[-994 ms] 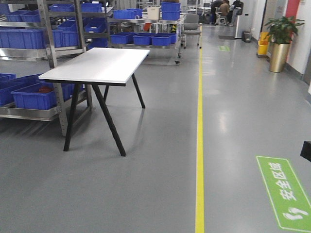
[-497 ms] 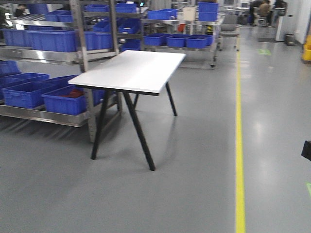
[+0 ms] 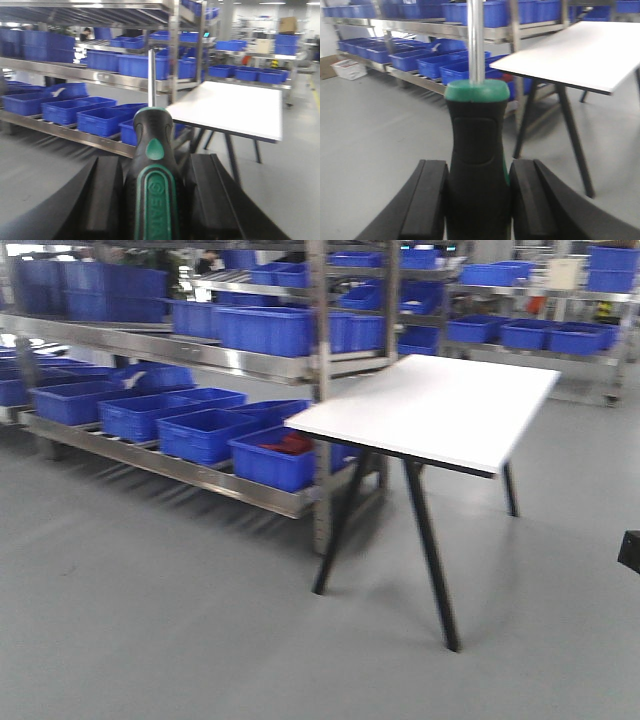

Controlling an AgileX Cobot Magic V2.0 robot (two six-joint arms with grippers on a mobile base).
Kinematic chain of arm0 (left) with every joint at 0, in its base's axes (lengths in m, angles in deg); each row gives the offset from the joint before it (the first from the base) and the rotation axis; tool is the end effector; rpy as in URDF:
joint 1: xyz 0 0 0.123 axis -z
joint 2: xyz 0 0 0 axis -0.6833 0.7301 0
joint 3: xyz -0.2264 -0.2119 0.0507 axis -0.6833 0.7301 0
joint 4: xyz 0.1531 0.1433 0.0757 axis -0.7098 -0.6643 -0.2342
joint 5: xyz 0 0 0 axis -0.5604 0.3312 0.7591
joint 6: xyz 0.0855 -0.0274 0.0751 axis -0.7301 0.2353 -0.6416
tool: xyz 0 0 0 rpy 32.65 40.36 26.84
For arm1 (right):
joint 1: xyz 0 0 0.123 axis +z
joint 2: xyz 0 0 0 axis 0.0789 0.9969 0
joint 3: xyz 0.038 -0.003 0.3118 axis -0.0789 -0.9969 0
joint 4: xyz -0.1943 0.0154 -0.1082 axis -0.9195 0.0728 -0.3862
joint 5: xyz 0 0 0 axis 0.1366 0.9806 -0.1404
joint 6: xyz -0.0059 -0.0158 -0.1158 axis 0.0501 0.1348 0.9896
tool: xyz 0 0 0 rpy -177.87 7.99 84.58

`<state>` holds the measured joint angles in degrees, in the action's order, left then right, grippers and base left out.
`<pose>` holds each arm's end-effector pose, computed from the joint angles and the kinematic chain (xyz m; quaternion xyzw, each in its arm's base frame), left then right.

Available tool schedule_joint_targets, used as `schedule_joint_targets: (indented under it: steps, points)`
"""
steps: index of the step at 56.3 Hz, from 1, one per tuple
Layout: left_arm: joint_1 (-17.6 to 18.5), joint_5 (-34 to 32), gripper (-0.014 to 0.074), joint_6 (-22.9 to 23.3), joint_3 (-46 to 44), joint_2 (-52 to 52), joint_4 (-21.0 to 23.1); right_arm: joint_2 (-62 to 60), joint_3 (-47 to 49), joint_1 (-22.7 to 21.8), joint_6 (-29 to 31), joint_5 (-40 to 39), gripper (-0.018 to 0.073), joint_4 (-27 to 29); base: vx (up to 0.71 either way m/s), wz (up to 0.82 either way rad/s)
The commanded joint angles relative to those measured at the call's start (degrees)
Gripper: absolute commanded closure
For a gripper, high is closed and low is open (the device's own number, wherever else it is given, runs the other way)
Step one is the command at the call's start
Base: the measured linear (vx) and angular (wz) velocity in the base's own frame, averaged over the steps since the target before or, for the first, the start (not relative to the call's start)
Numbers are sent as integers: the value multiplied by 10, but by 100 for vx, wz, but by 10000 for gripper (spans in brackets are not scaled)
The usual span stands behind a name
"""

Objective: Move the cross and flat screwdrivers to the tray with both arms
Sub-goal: 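Drive the base away from the table holding both screwdrivers, then drive the base to the grey tray beside the blue bins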

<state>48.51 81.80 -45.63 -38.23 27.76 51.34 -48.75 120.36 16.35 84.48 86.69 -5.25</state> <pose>0.0584 -0.0055 0.4276 0.0103 0.6983 -0.0569 0.7134 0.1149 0.0267 0.4072 -0.0440 0.7623 0.1101 0.6363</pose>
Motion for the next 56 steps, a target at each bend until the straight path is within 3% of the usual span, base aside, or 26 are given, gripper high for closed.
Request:
schedule_joint_targets:
  steps: [1,56]
  points:
    - [-1,-55,597,3,-17,3,0,-2,19,0,1,-50,568,-1,51,62]
    - [-1,-55,597,3,-17,3,0,-2,19,0,1,-49,568,-1,51,49]
